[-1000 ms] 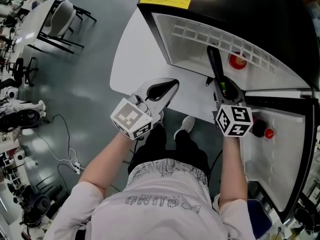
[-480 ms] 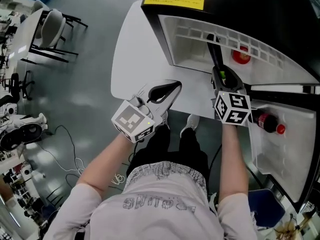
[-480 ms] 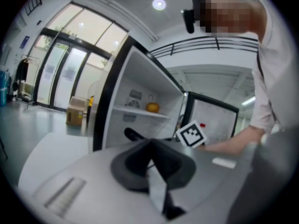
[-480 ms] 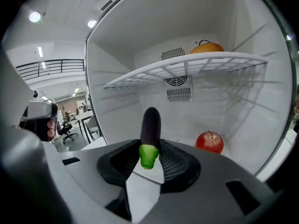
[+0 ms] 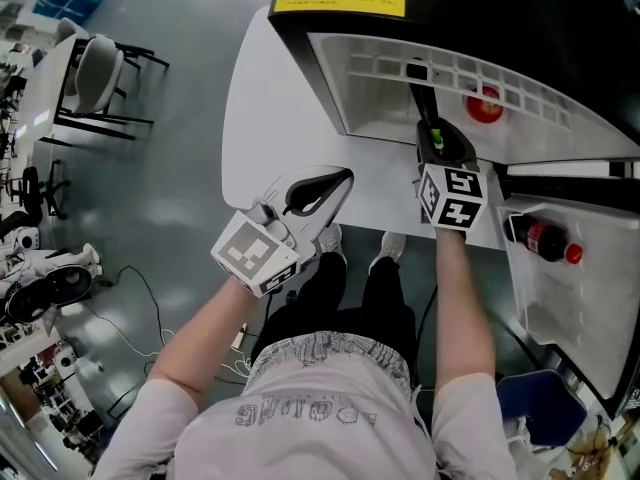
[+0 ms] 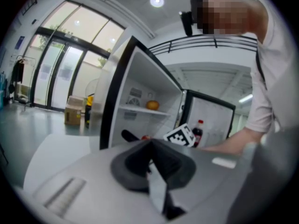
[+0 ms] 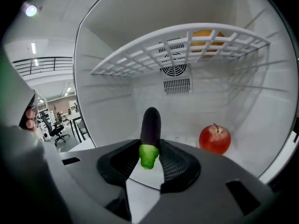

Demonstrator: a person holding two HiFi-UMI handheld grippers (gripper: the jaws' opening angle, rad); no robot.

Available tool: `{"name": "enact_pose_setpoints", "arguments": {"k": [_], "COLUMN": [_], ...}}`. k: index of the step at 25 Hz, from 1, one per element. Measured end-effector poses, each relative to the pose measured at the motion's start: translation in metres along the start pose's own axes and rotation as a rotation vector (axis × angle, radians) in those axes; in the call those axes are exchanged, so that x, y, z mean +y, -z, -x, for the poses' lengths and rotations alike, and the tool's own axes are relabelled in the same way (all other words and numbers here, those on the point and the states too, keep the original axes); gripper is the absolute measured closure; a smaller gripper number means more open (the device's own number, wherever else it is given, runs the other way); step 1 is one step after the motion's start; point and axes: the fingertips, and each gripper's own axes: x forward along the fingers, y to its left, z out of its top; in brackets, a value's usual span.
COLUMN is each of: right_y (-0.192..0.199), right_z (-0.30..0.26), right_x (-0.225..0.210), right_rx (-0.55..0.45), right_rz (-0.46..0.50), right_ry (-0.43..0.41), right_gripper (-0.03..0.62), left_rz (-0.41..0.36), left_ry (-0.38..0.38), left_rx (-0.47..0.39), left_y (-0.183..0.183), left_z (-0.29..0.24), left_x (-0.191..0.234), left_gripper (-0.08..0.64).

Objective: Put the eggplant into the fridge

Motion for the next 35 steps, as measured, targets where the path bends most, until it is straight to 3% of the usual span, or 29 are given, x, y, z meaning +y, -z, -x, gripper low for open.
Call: {"name": "enact_pose_setpoints", "arguments": {"k": [14,35], "right_y": [0.025,0.040], "right_z": [-0.032,-0.061], "right_x": [-0.016,-0.025], "right_rx": [0.022,0.149], "right_rz": [0.048,0.158], "right_ry": [0.095,0.187], "right_gripper": [0.465,0.463], "left_rz": [0.004,0.022], "left_ry": [0.019,0.020], "left_rx": [0.040,0.051], "left_y": [0.021,0.030], "left_z": [-0.003,-0.002], "left_x": [-0.005,0.006], "left_gripper": [0.554,0.554]}}
